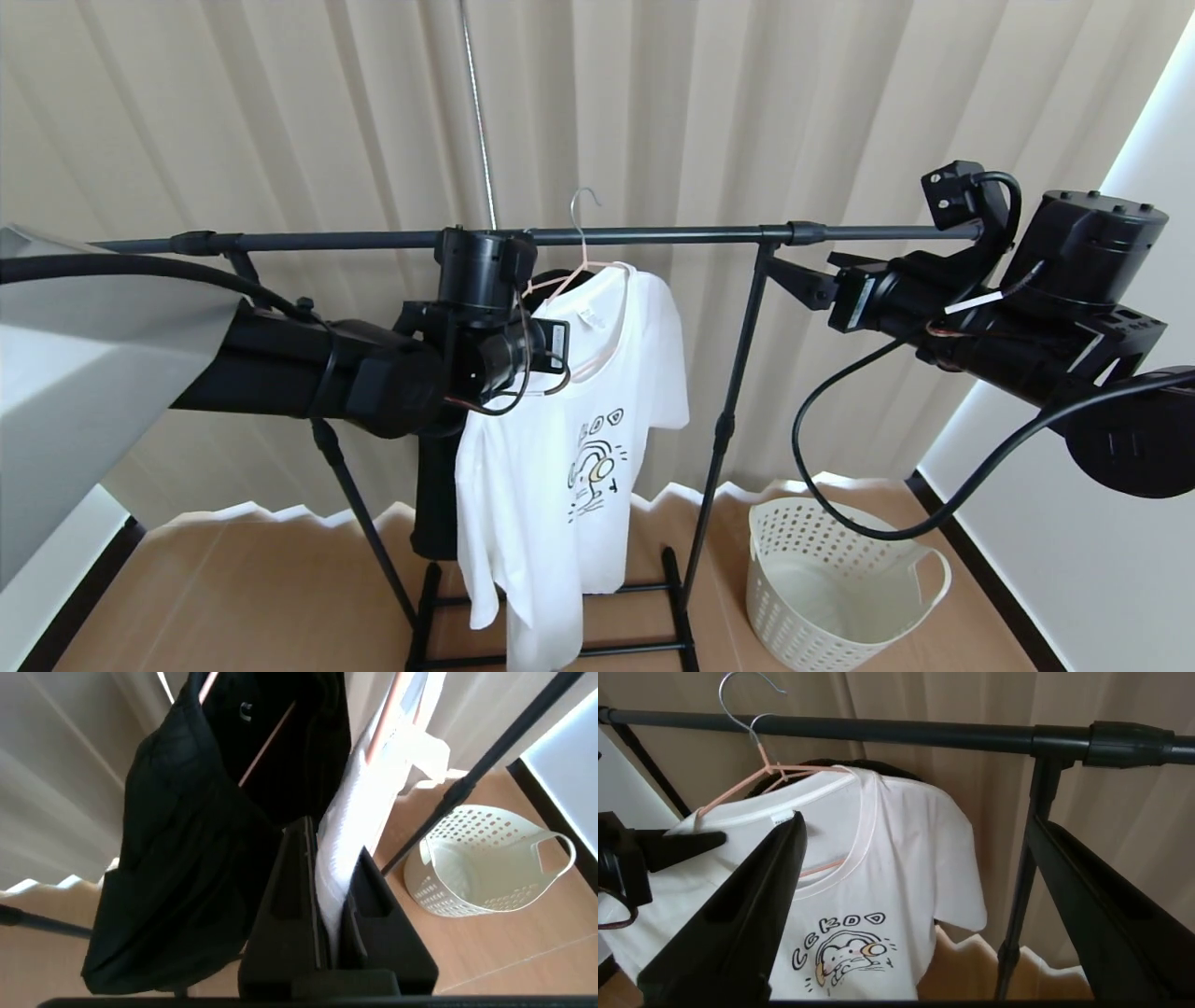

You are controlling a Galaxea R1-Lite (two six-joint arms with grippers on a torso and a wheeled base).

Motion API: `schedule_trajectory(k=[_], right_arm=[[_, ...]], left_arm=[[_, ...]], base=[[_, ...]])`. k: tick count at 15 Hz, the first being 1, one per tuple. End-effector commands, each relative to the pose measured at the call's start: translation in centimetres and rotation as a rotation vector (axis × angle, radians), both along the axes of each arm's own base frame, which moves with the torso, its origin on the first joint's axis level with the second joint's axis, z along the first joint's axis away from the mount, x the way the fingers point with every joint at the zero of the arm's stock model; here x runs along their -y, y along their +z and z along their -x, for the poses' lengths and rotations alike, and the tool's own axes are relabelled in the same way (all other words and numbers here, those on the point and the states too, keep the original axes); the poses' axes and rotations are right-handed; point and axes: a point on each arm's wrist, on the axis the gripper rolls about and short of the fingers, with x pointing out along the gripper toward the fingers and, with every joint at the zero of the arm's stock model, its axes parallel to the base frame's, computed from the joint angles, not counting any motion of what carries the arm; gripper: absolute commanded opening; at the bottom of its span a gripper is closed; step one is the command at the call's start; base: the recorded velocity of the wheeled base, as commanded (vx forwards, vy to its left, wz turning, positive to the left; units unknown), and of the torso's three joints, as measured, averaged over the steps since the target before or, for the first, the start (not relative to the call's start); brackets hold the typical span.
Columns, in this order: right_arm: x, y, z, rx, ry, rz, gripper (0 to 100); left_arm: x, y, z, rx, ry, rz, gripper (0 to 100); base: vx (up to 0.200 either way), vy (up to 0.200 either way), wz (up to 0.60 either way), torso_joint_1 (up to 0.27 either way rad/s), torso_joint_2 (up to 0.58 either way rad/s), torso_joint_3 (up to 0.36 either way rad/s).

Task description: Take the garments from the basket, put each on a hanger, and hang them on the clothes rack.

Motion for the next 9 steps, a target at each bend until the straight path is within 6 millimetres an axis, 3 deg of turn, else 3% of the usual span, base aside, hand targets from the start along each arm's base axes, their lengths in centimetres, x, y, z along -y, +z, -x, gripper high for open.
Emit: schedule_trajectory(k=[1,4,9], right_arm=[[0.0,0.0,0.0,0.000,-0.001,0.000,100],[0.1,-0.1,-0.1,-0.001,-0.005,0.002,100],[0.3,-0.3,-0.3,-0.006,-0.013,0.005,100]], left_arm=[[0.6,-0.8,-1.5,-0.010,0.003,-0.010,0],[0.5,-1.3,-3.3,-0.016,0.024,-0.018,0],[0.8,-2.3,-4.5,-0.023,0.029,-0.027,0]], base=[[0.000,0.000,0.00,0.000,0.00,0.000],[0.000,0.000,0.00,0.000,0.00,0.000],[0.000,0.000,0.00,0.000,0.00,0.000]])
